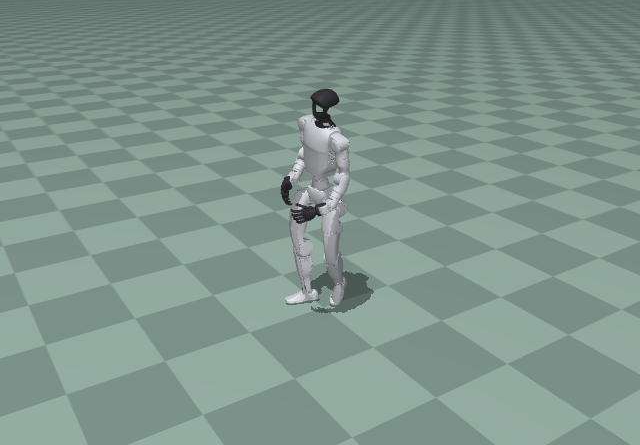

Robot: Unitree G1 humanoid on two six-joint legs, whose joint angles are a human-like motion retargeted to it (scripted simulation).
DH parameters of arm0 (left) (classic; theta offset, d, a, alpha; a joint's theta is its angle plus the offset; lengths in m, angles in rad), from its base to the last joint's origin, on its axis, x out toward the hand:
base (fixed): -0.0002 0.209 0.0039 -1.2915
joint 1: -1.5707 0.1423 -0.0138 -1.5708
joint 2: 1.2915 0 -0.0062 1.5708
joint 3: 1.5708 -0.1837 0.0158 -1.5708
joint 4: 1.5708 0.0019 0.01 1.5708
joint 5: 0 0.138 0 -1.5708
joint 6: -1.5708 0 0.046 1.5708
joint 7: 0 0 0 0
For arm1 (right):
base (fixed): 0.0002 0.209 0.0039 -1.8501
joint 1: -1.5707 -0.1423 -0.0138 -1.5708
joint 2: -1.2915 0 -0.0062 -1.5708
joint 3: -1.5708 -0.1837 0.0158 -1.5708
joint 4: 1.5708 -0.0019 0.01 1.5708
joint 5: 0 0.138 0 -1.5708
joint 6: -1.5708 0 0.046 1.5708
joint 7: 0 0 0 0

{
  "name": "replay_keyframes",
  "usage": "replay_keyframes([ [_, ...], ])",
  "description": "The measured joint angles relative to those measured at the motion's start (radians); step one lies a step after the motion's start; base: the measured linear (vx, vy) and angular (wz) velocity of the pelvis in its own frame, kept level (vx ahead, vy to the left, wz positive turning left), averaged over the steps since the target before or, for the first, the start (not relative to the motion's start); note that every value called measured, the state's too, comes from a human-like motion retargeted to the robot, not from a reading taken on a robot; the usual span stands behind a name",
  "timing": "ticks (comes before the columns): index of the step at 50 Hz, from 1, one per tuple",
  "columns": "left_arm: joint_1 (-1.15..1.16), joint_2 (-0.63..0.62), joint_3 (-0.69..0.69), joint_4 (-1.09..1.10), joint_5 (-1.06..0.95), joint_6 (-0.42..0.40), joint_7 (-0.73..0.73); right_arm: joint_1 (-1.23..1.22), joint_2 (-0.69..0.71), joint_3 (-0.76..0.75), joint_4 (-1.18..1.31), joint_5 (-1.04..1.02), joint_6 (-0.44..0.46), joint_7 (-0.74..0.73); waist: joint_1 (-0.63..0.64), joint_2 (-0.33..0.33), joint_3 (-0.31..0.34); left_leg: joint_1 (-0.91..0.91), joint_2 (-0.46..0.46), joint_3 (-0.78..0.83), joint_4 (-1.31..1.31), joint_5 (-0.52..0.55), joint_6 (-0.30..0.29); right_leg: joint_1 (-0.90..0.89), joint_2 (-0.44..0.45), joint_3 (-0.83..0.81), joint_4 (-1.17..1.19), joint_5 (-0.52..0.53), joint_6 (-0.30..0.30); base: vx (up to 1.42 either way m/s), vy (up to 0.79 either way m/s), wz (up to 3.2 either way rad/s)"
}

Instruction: Walk run

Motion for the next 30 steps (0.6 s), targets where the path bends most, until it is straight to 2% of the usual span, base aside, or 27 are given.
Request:
replay_keyframes([
  [2,-0.028,0.013,-0.015,0.007,0.011,-0.015,-0.006,0.006,0.000,-0.021,0.018,-0.022,-0.008,0.013,-0.002,0.000,0.003,-0.025,0.035,-0.066,-0.071,-0.044,0.039,-0.004,0.009,0.026,-0.020,0.017,-0.001,-0.01,0.08,-1.33],
  [3,-0.041,0.014,-0.018,0.007,0.013,-0.018,-0.006,0.010,0.001,-0.024,0.024,-0.030,-0.005,0.023,0.006,0.000,0.013,-0.038,0.035,-0.133,-0.112,-0.065,0.038,-0.007,0.021,0.055,-0.028,0.029,-0.003,-0.05,0.12,-1.97],
  [5,-0.057,0.010,-0.017,0.008,0.009,-0.018,-0.001,0.021,-0.002,-0.006,0.037,-0.025,0.003,0.038,0.053,-0.007,0.037,-0.063,-0.041,-0.394,-0.182,-0.072,-0.010,-0.011,0.058,0.155,-0.045,0.061,-0.007,-0.06,0.15,-2.79],
  [7,-0.070,0.005,-0.016,0.018,-0.002,-0.007,0.000,0.020,-0.012,0.015,0.052,-0.004,0.015,0.064,0.101,-0.009,0.052,-0.048,-0.069,-0.486,-0.272,-0.022,-0.051,-0.018,0.097,0.228,-0.059,0.092,-0.003,-0.07,0.15,-3.07],
  [8,-0.077,0.001,-0.017,0.029,-0.010,0.003,-0.001,0.017,-0.020,0.023,0.059,0.000,0.019,0.080,0.115,-0.012,0.056,-0.030,-0.092,-0.516,-0.310,-0.010,-0.034,-0.019,0.111,0.250,-0.069,0.106,0.006,-0.10,0.15,-2.65],
  [9,-0.088,-0.005,-0.018,0.048,-0.023,0.024,-0.005,0.009,-0.030,0.030,0.067,-0.004,0.022,0.096,0.110,-0.020,0.057,0.001,-0.074,-0.406,-0.338,-0.025,-0.001,-0.027,0.117,0.274,-0.074,0.112,0.022,-0.14,0.13,-2.21],
  [10,-0.099,-0.012,-0.017,0.071,-0.039,0.050,-0.011,-0.002,-0.041,0.036,0.075,-0.013,0.024,0.111,0.096,-0.031,0.056,0.038,-0.036,-0.226,-0.360,-0.054,0.041,-0.037,0.119,0.299,-0.077,0.116,0.041,-0.20,0.14,-1.79],
  [12,-0.104,-0.038,0.004,0.122,-0.063,0.099,-0.047,-0.007,-0.033,0.052,0.086,-0.041,0.022,0.108,0.050,-0.029,0.052,0.090,-0.030,-0.136,-0.423,-0.052,0.069,-0.060,0.139,0.335,-0.072,0.110,0.087,-0.26,0.14,-1.89],
  [13,-0.104,-0.049,0.023,0.139,-0.080,0.118,-0.063,-0.009,-0.021,0.060,0.090,-0.051,0.021,0.107,0.042,-0.029,0.052,0.093,-0.041,-0.158,-0.436,-0.043,0.072,-0.072,0.146,0.352,-0.063,0.105,0.103,-0.30,0.09,-2.52],
  [15,-0.102,-0.063,0.065,0.154,-0.109,0.135,-0.071,-0.013,0.008,0.075,0.088,-0.052,0.016,0.106,0.041,-0.030,0.052,0.092,-0.042,-0.140,-0.449,-0.037,0.081,-0.096,0.137,0.298,-0.033,0.078,0.077,-0.30,0.06,-2.84],
  [17,-0.091,-0.068,0.075,0.145,-0.116,0.133,-0.064,-0.013,0.014,0.093,0.076,-0.038,0.005,0.097,0.044,-0.027,0.049,0.109,-0.027,-0.034,-0.464,-0.045,0.093,-0.107,0.112,0.170,0.014,0.021,0.044,-0.22,0.05,-2.45],
  [20,-0.068,-0.087,0.072,0.128,-0.108,0.138,-0.049,-0.008,0.004,0.093,0.064,-0.047,-0.006,0.086,0.072,-0.026,0.033,0.121,-0.020,0.052,-0.476,-0.053,0.086,-0.104,0.077,-0.002,0.130,-0.057,0.029,-0.19,0.00,-2.17],
  [24,-0.042,-0.144,0.084,0.117,-0.117,0.148,-0.040,-0.008,0.010,0.073,0.080,-0.061,-0.003,0.082,0.099,-0.015,0.012,0.141,-0.016,0.181,-0.490,-0.064,0.071,-0.064,0.071,-0.094,0.252,-0.125,0.035,-0.18,0.01,-1.94],
  [28,-0.004,-0.187,0.096,0.103,-0.121,0.152,-0.047,0.006,0.006,0.064,0.077,-0.069,-0.010,0.079,0.083,0.008,-0.004,0.176,-0.027,0.279,-0.485,-0.081,0.040,0.042,0.062,-0.218,0.154,-0.119,0.003,-0.01,0.01,-1.28],
  [30,0.016,-0.196,0.098,0.094,-0.117,0.155,-0.061,0.017,0.001,0.057,0.072,-0.079,-0.016,0.073,0.071,0.011,-0.008,0.205,-0.047,0.339,-0.480,-0.094,0.019,0.087,0.074,-0.217,0.051,-0.102,-0.039,0.05,-0.12,-0.87],
])
